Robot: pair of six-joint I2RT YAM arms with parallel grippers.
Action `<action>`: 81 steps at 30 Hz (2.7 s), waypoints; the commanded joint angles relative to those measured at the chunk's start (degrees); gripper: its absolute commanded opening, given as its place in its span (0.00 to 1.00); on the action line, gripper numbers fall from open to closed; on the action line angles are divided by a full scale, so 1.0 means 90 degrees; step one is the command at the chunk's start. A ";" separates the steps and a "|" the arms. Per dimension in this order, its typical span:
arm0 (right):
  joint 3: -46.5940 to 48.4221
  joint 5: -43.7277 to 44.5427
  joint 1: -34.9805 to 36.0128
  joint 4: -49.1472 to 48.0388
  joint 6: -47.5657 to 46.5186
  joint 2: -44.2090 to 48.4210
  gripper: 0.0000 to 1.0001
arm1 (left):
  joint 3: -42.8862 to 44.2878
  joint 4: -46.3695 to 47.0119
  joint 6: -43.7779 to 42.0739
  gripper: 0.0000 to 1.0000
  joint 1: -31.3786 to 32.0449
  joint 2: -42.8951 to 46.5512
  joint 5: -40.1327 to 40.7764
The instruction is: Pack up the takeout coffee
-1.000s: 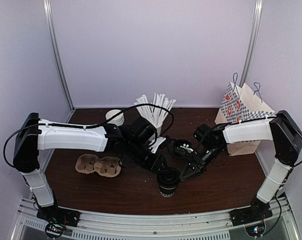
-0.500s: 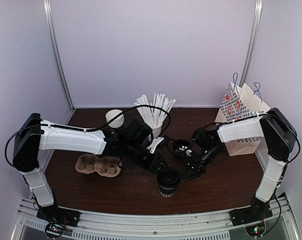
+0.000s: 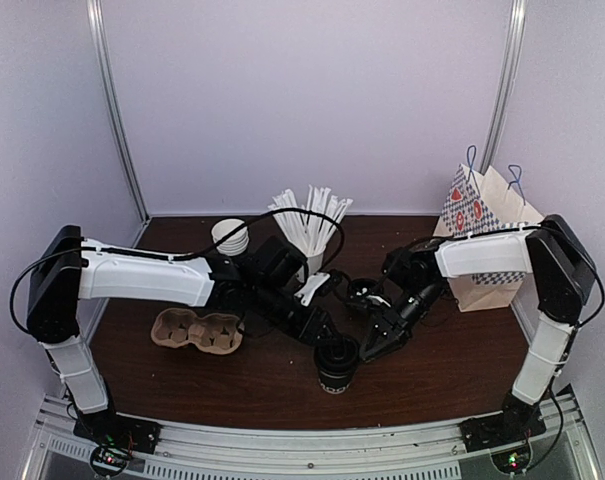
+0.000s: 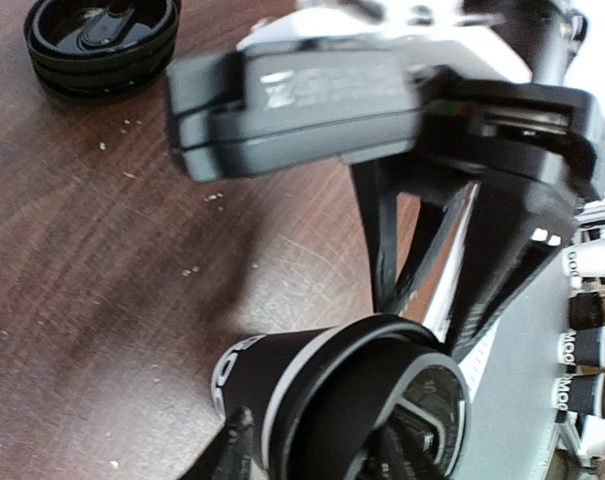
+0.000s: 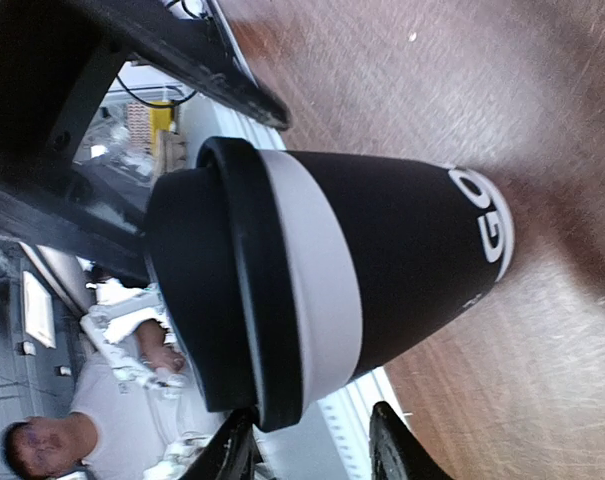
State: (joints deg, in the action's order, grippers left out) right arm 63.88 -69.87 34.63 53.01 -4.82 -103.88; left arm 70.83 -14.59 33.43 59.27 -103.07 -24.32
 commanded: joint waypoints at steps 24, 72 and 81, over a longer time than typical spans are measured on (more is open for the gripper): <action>0.0891 0.1138 -0.0122 0.0151 -0.1417 0.0556 0.49 | -0.0772 -0.0710 -0.0937 0.70 0.0550 0.1493 0.0240; 0.0168 0.0670 -0.0123 -0.0237 -0.0907 0.0867 0.45 | -0.0567 -0.0680 -0.0666 0.68 -0.0733 0.1167 0.0749; -0.0092 0.0271 -0.0118 -0.0533 -0.0488 0.0818 0.37 | -0.0671 -0.0076 0.0268 0.66 -0.0162 0.1124 -0.0092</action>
State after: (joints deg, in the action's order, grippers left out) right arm 65.06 -65.78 33.74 50.83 -11.79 -97.19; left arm 64.60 -19.92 31.55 55.46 -91.24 -20.82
